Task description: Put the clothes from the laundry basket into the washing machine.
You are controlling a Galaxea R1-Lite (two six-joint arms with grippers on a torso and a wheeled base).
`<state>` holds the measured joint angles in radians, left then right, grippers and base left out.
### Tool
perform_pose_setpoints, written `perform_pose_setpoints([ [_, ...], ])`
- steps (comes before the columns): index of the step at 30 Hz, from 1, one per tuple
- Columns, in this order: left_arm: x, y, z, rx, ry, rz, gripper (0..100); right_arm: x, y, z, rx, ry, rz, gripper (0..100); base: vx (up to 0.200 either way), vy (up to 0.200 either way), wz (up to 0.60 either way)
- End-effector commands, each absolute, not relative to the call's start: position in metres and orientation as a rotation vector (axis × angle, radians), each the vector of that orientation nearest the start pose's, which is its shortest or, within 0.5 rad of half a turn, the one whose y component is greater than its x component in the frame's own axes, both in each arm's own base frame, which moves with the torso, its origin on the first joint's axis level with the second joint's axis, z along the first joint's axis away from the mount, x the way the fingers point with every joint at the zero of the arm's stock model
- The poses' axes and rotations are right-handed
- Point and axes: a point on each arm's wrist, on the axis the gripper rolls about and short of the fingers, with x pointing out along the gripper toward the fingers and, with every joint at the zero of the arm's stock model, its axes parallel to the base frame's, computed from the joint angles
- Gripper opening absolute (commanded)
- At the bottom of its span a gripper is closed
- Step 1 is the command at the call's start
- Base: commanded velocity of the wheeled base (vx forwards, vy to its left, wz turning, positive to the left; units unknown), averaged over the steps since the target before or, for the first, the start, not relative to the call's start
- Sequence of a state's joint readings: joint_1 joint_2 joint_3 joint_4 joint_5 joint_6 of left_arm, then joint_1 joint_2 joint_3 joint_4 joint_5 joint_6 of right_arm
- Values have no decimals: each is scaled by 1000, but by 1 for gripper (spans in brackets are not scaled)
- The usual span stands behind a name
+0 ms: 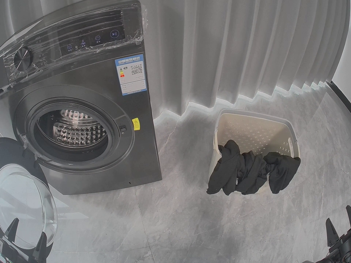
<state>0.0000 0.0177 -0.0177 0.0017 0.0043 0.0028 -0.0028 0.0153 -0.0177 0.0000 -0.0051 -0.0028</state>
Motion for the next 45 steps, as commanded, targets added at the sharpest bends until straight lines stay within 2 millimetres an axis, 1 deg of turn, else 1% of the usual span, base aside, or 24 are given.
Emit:
perform_pose_setpoints([
  [1,-23,0,75,3,2,5,100,-22,0,76,-3,8,-8,100,0,0,0],
  [11,-23,0,75,3,2,5,100,-22,0,76,-3,8,-6,100,0,0,-540],
  [24,-23,0,75,2,2,5,100,-22,0,76,-3,8,-8,100,0,0,0],
  [33,-23,0,75,2,2,5,100,-22,0,76,-3,8,-8,100,0,-200,0],
  [45,-23,0,75,0,2,5,100,-22,0,76,-3,8,-6,100,0,0,0],
])
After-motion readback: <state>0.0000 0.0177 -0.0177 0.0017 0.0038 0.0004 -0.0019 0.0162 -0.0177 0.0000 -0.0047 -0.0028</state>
